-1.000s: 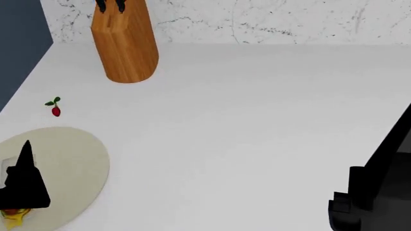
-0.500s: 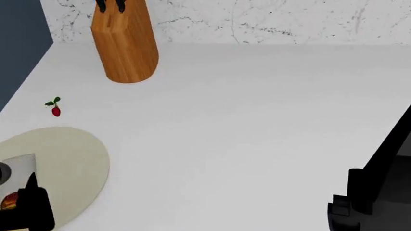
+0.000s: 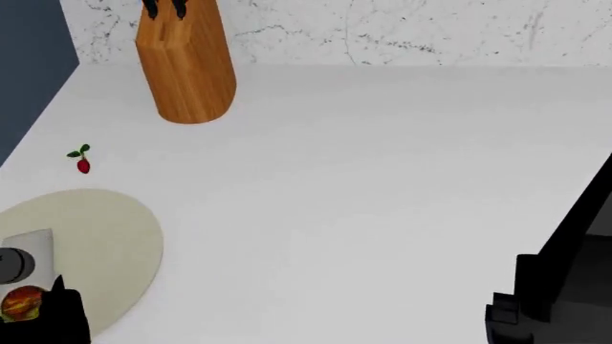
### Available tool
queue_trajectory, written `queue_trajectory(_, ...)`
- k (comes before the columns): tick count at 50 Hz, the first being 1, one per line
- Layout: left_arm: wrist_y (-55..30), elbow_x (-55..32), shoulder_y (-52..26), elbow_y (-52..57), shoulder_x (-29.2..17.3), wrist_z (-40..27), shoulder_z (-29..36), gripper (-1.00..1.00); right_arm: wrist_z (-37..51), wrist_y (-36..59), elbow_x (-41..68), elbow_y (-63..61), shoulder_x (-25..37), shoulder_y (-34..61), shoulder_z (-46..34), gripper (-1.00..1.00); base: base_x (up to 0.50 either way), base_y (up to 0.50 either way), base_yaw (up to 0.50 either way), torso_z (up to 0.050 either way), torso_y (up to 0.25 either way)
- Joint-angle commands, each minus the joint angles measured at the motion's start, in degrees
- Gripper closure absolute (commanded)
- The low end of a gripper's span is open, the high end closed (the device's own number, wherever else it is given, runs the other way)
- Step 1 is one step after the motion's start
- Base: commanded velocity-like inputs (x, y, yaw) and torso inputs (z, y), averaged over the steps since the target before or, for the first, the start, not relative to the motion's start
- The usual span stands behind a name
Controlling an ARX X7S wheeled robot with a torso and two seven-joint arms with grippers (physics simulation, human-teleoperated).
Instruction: Pick the burrito from the counter and place it in the microwave.
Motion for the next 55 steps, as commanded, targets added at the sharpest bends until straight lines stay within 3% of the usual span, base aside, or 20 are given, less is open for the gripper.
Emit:
queue_trajectory(1, 3.0, 1.6, 0.0, -4.2, 0.9, 2.6, 0.2, -1.0, -1.2, 0.0, -1.0, -0.3, 0.0, -0.2, 1.1, -1.0, 0.0, 0.0, 0.0, 0.0, 0.0)
queue_trajectory(45, 11.2, 5.4, 1.1, -13.3, 0.1, 4.5, 4.8, -1.0, -2.2, 0.8, 0.1, -0.3, -0.1, 2.0, -0.3, -1.0, 0.0, 0.0, 0.0, 0.0, 0.0)
queue_trajectory(46, 11.5, 5.5, 1.2, -13.0, 0.1, 4.3, 4.7, 1.0, -2.3, 0.7, 0.0, -0.3, -0.1, 2.2, -0.4, -1.0, 0.0, 0.0, 0.0, 0.0, 0.0)
queue_trajectory(55, 11.7, 5.3, 1.2, -11.5, 0.2, 3.4, 4.3, 1.0, -2.4, 0.7, 0.0, -0.3, -0.1, 3.5, -1.8, -1.0, 0.0, 0.0, 0.0, 0.0, 0.0)
